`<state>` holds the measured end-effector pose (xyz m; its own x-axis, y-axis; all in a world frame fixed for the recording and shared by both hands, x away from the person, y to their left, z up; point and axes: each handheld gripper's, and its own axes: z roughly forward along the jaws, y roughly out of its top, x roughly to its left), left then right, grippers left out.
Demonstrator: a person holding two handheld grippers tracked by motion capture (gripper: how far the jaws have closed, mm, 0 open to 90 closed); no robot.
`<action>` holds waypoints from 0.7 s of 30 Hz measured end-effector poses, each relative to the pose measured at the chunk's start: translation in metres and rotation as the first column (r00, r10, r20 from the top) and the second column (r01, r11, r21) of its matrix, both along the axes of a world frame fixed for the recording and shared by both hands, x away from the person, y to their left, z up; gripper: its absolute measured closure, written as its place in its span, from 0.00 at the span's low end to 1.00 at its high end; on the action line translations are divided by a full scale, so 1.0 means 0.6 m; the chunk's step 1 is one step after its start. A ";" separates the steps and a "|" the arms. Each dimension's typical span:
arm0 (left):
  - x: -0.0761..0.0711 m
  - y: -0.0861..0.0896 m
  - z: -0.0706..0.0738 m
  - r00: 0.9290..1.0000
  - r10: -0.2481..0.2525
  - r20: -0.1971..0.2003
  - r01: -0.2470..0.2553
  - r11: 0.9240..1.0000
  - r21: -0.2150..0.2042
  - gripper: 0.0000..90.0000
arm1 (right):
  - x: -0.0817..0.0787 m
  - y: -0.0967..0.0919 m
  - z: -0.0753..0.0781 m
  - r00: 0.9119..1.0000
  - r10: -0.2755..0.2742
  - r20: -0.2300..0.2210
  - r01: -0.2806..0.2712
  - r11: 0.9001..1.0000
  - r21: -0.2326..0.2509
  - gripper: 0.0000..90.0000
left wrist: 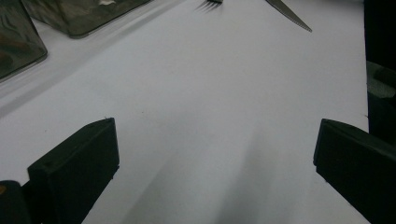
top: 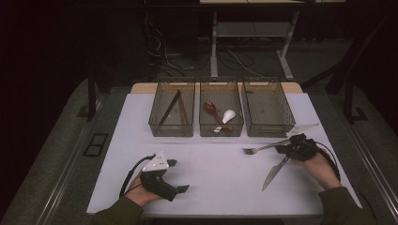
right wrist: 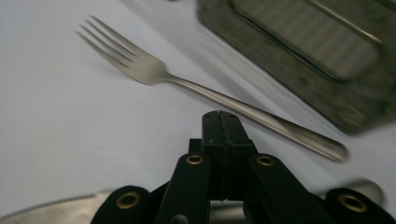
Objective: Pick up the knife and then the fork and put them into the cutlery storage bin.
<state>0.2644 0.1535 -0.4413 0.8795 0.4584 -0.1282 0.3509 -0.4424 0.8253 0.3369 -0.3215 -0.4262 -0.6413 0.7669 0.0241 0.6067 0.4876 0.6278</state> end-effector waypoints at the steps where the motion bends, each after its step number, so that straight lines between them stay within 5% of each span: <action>1: 0.000 0.000 0.000 1.000 0.000 0.000 0.000 1.000 0.000 0.00 | 0.001 -0.008 -0.002 1.000 -0.015 -0.002 0.015 1.000 -0.005 0.99; 8: 0.000 0.000 -0.001 1.000 0.000 -0.001 0.000 1.000 -0.002 0.00 | 0.009 -0.033 -0.014 0.998 -0.062 -0.022 0.061 0.997 -0.038 0.99; 21: 0.001 0.000 -0.001 1.000 0.000 -0.003 0.000 1.000 -0.002 0.00 | 0.003 -0.023 -0.019 0.998 -0.026 -0.049 0.021 0.995 -0.094 0.99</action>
